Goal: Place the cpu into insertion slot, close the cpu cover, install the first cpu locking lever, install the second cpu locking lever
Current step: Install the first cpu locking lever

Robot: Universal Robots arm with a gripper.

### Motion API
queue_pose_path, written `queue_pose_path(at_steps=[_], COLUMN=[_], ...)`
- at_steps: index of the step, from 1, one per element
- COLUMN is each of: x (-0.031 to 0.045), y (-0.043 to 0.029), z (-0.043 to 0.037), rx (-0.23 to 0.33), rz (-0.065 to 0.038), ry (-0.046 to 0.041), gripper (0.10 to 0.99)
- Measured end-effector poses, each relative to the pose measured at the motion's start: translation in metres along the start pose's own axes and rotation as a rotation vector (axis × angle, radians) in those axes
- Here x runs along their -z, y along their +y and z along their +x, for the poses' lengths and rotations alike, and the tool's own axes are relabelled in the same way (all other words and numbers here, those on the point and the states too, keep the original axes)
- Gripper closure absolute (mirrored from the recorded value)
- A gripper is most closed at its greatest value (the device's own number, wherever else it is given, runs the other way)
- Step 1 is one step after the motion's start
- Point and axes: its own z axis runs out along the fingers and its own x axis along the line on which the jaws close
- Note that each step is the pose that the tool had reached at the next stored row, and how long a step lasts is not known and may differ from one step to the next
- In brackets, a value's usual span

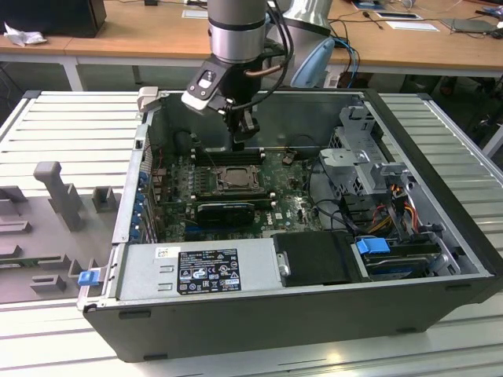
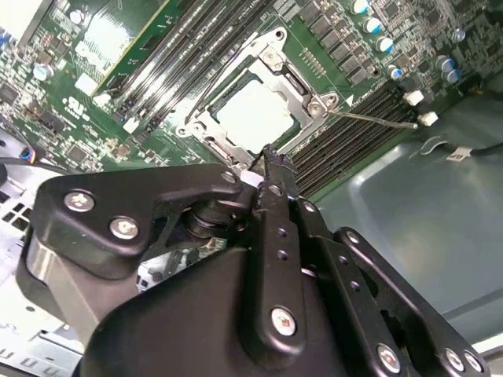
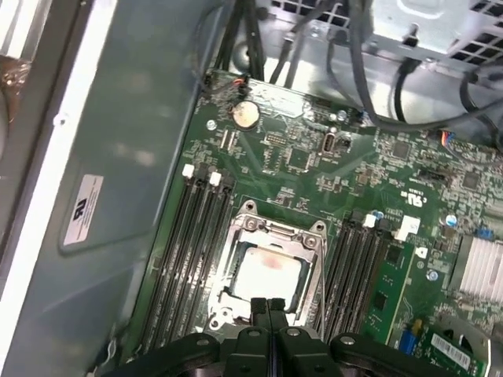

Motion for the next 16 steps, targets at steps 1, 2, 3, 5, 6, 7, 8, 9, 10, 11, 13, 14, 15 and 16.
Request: queue_pose_path(at_steps=[1, 2, 3, 5, 6, 7, 8, 9, 10, 11, 13, 14, 15, 16], x=[0.0, 0.0, 0.0, 0.0, 0.0, 0.0, 0.0, 0.0, 0.0, 0.0, 0.0, 0.0, 0.0, 0.0], y=[0.0, 0.0, 0.0, 0.0, 0.0, 0.0, 0.0, 0.0, 0.0, 0.0, 0.0, 0.0, 0.0, 0.0], z=[0.0, 0.0, 0.0, 0.0, 0.0, 0.0, 0.0, 0.0, 0.0, 0.0, 0.0, 0.0, 0.0, 0.0], rx=[0.01, 0.018, 0.041, 0.057, 0.071, 0.077, 0.085, 0.094, 0.107, 0.119, 0.135, 0.14, 0.146, 0.152], rz=[0.0, 0.0, 0.001, 0.001, 0.001, 0.001, 0.001, 0.001, 0.002, 0.002, 0.002, 0.002, 0.002, 0.002], ry=[0.0004, 0.0009, 0.002, 0.0027, 0.0034, 0.0037, 0.0041, 0.0046, 0.0052, 0.0058, 0.0065, 0.0068, 0.0071, 0.0074], gripper=[0.98, 0.98, 0.98, 0.98, 0.98, 0.98, 0.98, 0.98, 0.98, 0.98, 0.98, 0.98, 0.98, 0.98])
